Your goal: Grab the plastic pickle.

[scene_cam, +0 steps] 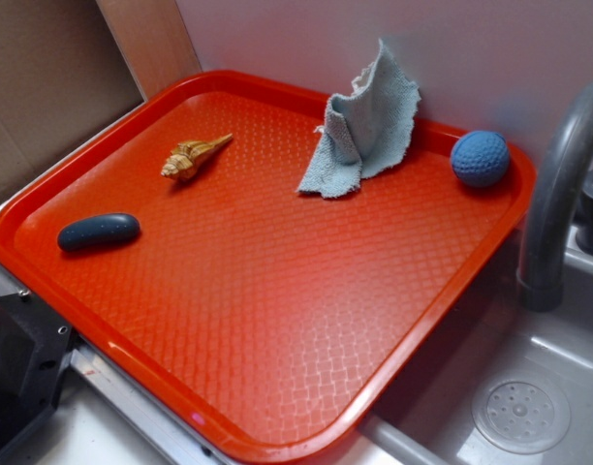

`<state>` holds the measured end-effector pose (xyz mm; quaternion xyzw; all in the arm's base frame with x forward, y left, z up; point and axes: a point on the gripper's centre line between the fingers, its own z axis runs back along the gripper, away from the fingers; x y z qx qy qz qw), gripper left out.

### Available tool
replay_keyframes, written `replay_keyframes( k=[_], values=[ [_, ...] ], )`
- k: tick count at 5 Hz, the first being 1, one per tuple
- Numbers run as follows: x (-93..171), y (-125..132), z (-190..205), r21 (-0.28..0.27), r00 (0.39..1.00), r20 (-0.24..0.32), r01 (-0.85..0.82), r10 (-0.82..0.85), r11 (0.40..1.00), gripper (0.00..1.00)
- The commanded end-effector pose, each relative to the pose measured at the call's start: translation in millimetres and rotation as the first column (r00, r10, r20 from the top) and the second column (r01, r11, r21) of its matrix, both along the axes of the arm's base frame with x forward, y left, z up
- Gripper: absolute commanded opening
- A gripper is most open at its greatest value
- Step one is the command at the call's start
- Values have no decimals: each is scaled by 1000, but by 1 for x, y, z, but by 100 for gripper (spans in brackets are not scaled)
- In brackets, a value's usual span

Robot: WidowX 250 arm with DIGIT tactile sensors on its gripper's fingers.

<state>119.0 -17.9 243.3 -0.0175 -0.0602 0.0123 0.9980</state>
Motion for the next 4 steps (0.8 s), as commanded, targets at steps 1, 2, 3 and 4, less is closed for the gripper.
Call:
replay_keyframes(
  k=[1,2,3,4],
  values=[
    [0,0,0,0,1000,0,0,0,1000,100],
    [12,5,-35,5,995,20,96,-96,995,100],
    [20,26,-66,-2,990,23,141,-141,990,100],
    [27,44,-97,28,986,9,168,-168,985,100]
  ],
)
